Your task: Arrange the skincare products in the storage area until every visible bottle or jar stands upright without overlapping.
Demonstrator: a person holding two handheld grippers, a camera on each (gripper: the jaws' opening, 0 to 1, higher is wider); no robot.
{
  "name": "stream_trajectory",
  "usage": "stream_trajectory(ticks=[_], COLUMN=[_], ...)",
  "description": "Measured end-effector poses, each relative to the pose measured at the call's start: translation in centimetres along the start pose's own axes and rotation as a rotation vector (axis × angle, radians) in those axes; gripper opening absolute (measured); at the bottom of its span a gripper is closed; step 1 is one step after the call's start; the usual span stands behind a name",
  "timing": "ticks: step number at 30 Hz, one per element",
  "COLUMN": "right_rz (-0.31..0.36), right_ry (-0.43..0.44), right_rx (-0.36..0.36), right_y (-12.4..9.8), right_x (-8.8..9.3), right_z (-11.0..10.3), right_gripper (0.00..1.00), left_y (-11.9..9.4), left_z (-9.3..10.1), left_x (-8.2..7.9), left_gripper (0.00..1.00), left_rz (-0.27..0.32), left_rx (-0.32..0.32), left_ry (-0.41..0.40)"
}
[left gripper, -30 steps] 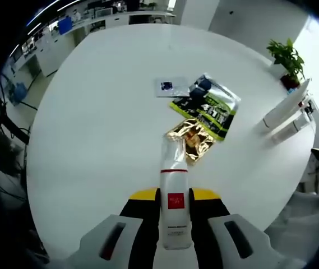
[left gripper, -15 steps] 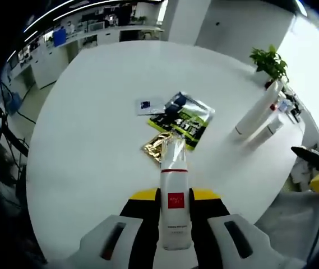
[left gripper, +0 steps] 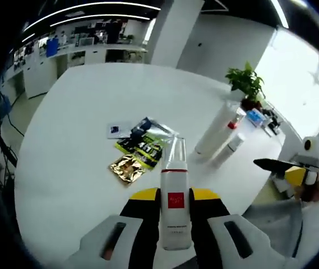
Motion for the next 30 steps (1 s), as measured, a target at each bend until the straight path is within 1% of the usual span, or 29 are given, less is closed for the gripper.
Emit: stream_trajectory(ticks=[2, 5, 7, 9, 12, 14, 16, 20, 22, 24, 27, 30], right_rz=[0.006, 0.036, 0.051, 0.074, 0.087, 0.094, 0.087, 0.085, 0.094, 0.11, 0.112, 0.12], right_ry=[0.01, 0.038, 0.031, 0.027, 0.059, 0.063, 0.079, 0.086, 0.096, 0.107, 0.124, 0.148], right_rx=[-0.019, -0.071, -0.095, -0.126, -0.15, -0.162, -0.179, -0.2, -0.21, -0.224, -0.228, -0.227], right_y=[0.2, 0.7, 1.0, 1.3, 1.9, 2.3, 2.7, 3.4, 3.7, 4.0, 4.4, 4.5], right_x=[-0.1, -0.5, -0.7, -1.1, -1.4, -1.6, -1.5, -1.3, -1.3, -1.4, -1.4, -1.3], right_z=[-0.3, -1.1, -1.5, -2.0, -2.3, -2.6, -2.9, -3.6, -3.8, -4.0, -4.0, -3.9], right_gripper=[0.6, 0.56, 0.53, 0.52, 0.52, 0.52, 0.53, 0.52, 0.51, 0.5, 0.49, 0.48], left_y=[-0.4, -0.8, -1.1, -1.3, -1.6, -1.9, -2.1, -2.3, -2.4, -2.4, -2.5, -2.6], left_z=[1.0, 2.2, 2.9, 3.4, 4.0, 4.6, 5.2, 6.4, 6.9, 7.2, 7.8, 7.9], left_x=[-0.3, -0.5, -0.5, -0.5, -0.4, -0.4, -0.4, -0.3, -0.1, 0.0, 0.2, 0.1], left_gripper=[0.16, 0.16, 0.16, 0.16, 0.16, 0.16, 0.16, 0.16, 0.16, 0.16, 0.16, 0.16], left_rz=[0.021, 0.041, 0.05, 0.057, 0.064, 0.064, 0.071, 0.084, 0.087, 0.09, 0.099, 0.106], left_rx=[0.028, 0.059, 0.079, 0.09, 0.097, 0.119, 0.132, 0.142, 0.149, 0.158, 0.163, 0.162], left_ry=[0.012, 0.029, 0.046, 0.072, 0.097, 0.107, 0.126, 0.212, 0.231, 0.245, 0.281, 0.302])
Point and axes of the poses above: the point that each gripper's makers call its tool centre point, and the gripper's own axes: y roughly forward along the fingers, z roughly to its right, x roughly out of its underside, the point moved 5 cm from there along -y, roughly backward along the fingers, and after that the axes turned 6 degrees about -x, right-handed, at the moved point
